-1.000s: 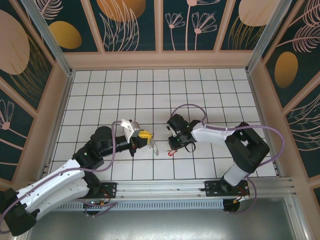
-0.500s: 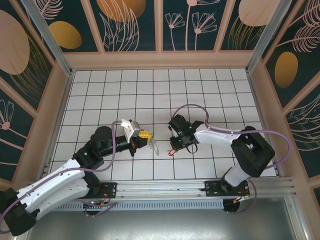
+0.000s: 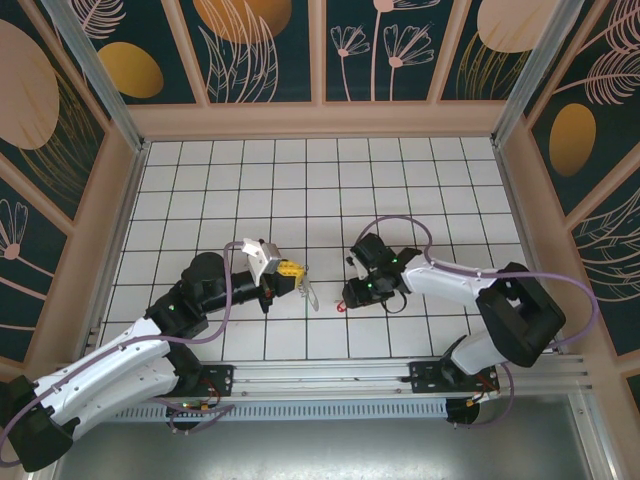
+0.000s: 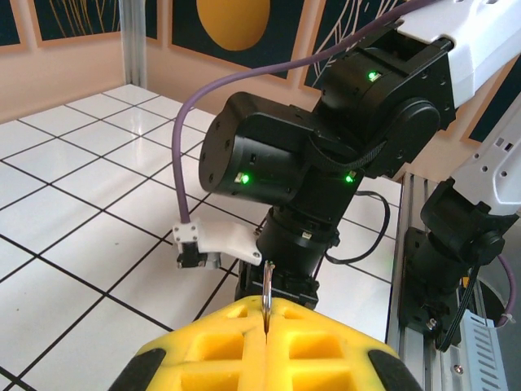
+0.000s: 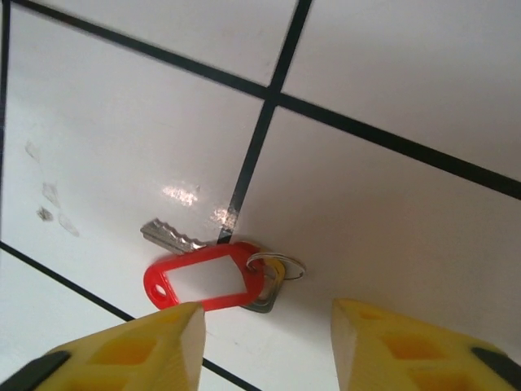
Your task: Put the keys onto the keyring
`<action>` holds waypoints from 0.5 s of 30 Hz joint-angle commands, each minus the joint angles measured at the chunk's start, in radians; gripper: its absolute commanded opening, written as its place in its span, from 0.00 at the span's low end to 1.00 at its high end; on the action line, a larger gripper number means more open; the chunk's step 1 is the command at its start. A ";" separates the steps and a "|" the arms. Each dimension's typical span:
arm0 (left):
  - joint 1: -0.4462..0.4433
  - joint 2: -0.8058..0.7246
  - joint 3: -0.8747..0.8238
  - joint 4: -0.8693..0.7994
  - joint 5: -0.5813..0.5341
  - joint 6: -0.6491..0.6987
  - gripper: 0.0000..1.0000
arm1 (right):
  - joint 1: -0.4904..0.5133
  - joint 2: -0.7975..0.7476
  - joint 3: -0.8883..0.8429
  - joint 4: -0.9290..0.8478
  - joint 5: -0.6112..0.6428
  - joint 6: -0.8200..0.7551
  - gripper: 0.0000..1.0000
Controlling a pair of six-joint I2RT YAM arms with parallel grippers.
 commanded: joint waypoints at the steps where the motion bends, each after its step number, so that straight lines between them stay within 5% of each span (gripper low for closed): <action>1: -0.004 -0.006 -0.006 0.046 0.008 -0.012 0.00 | -0.023 -0.023 -0.015 0.056 -0.047 0.018 0.49; 15: -0.004 -0.025 -0.007 0.042 -0.005 -0.009 0.00 | -0.019 0.035 0.008 0.086 -0.050 0.021 0.38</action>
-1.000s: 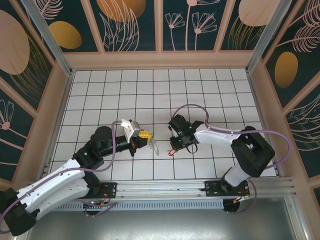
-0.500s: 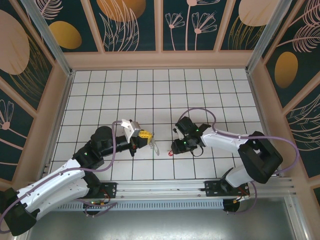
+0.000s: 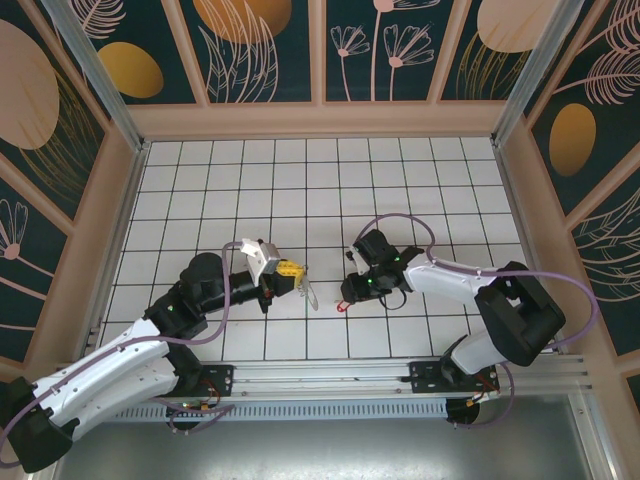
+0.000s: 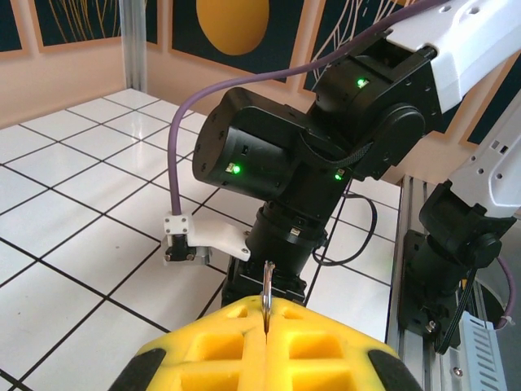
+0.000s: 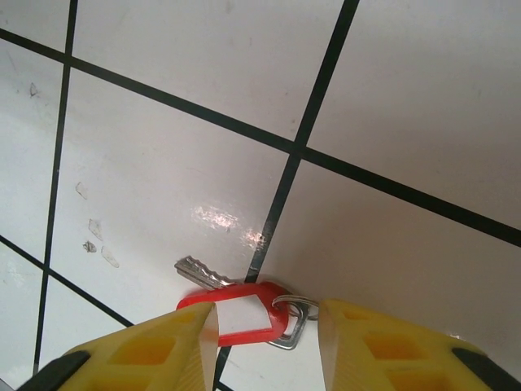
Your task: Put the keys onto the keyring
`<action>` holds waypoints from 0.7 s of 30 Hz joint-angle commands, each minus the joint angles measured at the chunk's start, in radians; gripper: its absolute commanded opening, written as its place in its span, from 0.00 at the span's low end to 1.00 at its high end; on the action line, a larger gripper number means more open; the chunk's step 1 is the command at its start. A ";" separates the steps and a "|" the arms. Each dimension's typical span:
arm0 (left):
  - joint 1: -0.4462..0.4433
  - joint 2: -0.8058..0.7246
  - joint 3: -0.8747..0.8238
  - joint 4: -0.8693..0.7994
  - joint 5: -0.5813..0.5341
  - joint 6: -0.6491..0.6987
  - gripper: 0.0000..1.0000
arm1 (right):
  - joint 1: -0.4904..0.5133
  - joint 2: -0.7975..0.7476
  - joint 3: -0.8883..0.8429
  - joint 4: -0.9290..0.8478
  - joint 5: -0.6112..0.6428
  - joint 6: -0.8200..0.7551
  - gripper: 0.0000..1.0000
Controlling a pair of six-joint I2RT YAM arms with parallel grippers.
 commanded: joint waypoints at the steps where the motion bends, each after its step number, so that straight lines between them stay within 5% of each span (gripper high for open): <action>1: -0.003 -0.014 -0.006 0.041 -0.005 -0.009 0.00 | 0.004 0.023 0.017 0.008 0.003 0.013 0.38; 21: -0.004 -0.024 -0.001 0.031 -0.015 -0.003 0.00 | 0.124 0.169 0.176 -0.182 0.232 -0.026 0.32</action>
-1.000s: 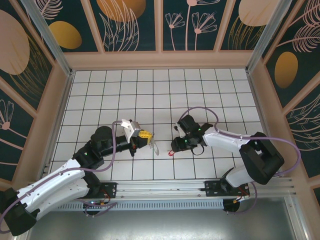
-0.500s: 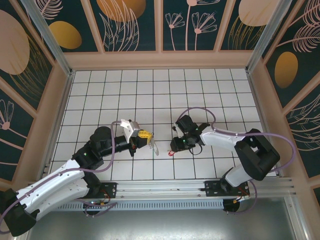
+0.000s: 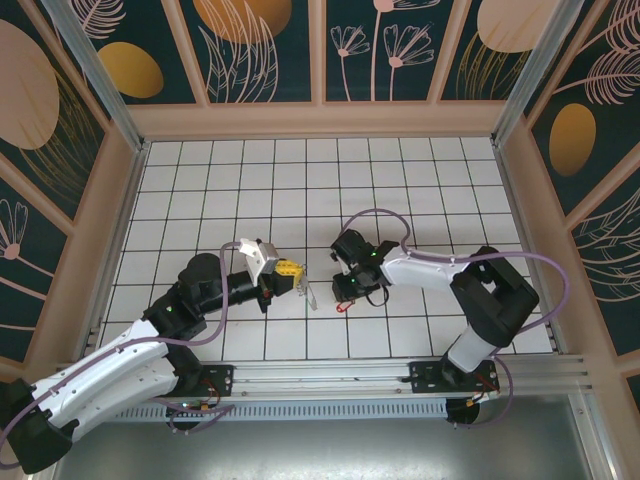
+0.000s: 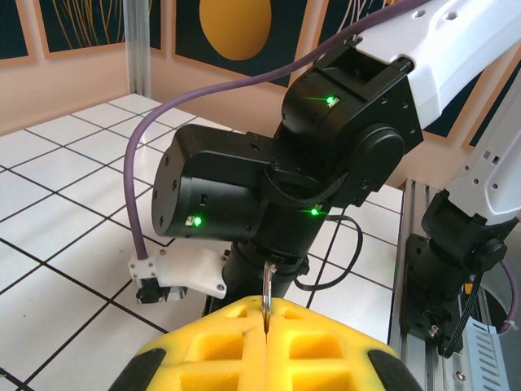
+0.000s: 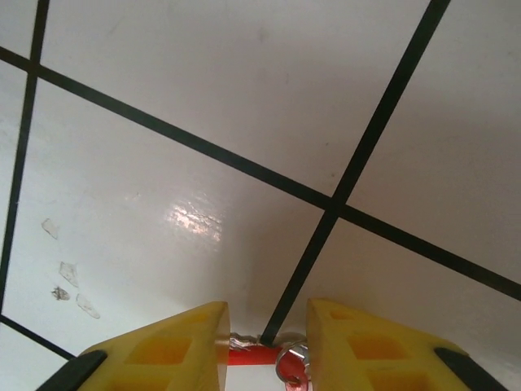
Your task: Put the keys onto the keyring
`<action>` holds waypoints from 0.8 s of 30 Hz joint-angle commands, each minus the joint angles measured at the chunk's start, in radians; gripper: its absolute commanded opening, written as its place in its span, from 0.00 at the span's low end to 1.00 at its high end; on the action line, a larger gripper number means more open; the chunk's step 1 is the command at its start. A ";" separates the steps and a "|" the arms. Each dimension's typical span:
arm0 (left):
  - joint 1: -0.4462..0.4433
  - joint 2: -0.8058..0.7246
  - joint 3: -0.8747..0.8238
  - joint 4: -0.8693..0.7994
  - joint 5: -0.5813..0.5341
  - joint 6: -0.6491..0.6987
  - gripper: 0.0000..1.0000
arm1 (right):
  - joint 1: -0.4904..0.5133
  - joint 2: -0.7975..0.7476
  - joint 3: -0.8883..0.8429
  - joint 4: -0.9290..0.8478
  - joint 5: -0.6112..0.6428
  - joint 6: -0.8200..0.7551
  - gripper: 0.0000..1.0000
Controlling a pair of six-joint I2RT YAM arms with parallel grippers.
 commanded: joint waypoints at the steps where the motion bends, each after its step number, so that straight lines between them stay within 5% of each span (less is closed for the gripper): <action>1: -0.004 -0.014 -0.001 0.033 -0.006 -0.003 0.00 | 0.022 0.017 0.025 -0.100 0.088 -0.010 0.32; 12: -0.004 -0.016 -0.001 0.036 -0.003 -0.004 0.00 | 0.048 -0.027 -0.019 -0.130 0.131 0.033 0.32; 24: -0.004 -0.020 -0.001 0.035 -0.004 -0.004 0.00 | 0.031 -0.069 -0.048 -0.112 0.128 0.046 0.13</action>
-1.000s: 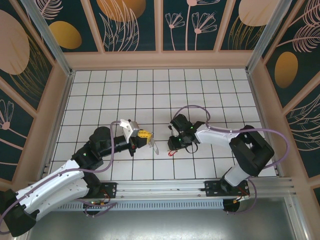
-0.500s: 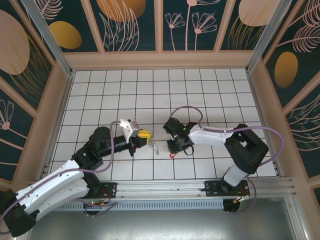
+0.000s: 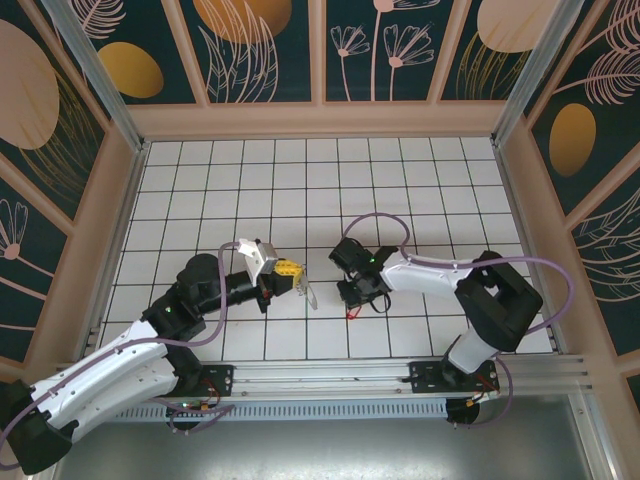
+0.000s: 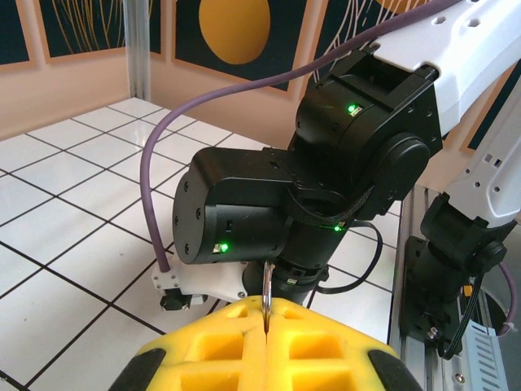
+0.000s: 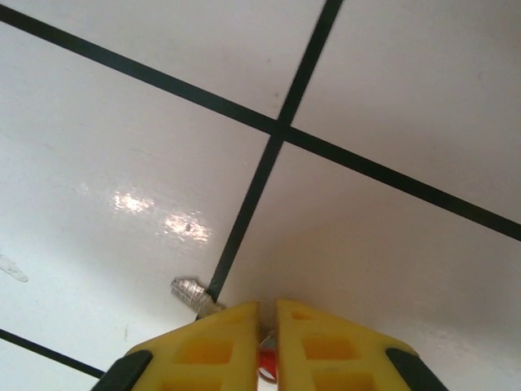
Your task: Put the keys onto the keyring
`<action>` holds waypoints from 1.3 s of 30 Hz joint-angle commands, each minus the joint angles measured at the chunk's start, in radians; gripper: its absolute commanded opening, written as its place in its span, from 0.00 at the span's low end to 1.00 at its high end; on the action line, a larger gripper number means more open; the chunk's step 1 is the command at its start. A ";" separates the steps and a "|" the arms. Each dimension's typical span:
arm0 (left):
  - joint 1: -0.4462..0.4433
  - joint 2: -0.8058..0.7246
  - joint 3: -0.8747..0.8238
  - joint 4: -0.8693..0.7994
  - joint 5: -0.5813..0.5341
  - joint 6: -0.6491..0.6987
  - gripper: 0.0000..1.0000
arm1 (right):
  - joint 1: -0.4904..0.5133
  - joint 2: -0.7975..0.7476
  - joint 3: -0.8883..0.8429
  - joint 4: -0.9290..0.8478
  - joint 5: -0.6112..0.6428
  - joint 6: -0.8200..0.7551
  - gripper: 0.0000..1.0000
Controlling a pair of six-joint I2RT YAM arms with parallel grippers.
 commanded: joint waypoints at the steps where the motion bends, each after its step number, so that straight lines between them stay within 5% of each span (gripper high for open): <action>1: -0.005 -0.012 0.000 0.036 -0.004 -0.005 0.00 | -0.009 -0.037 -0.021 -0.039 0.024 0.018 0.13; 8: -0.005 -0.012 0.001 0.034 -0.003 -0.005 0.00 | -0.011 -0.086 -0.041 -0.063 0.023 0.033 0.13; 14: -0.005 -0.012 -0.001 0.037 0.000 -0.006 0.00 | -0.004 -0.129 -0.061 -0.066 0.024 0.065 0.34; 19: -0.004 -0.013 -0.001 0.039 0.003 -0.008 0.00 | 0.005 -0.110 -0.073 -0.035 -0.010 0.069 0.39; 29: -0.004 -0.014 -0.001 0.038 0.003 -0.008 0.00 | 0.016 -0.051 -0.054 -0.046 0.014 0.048 0.37; 39: -0.004 -0.012 0.001 0.033 0.001 -0.010 0.00 | 0.019 -0.033 -0.042 -0.047 0.014 0.031 0.19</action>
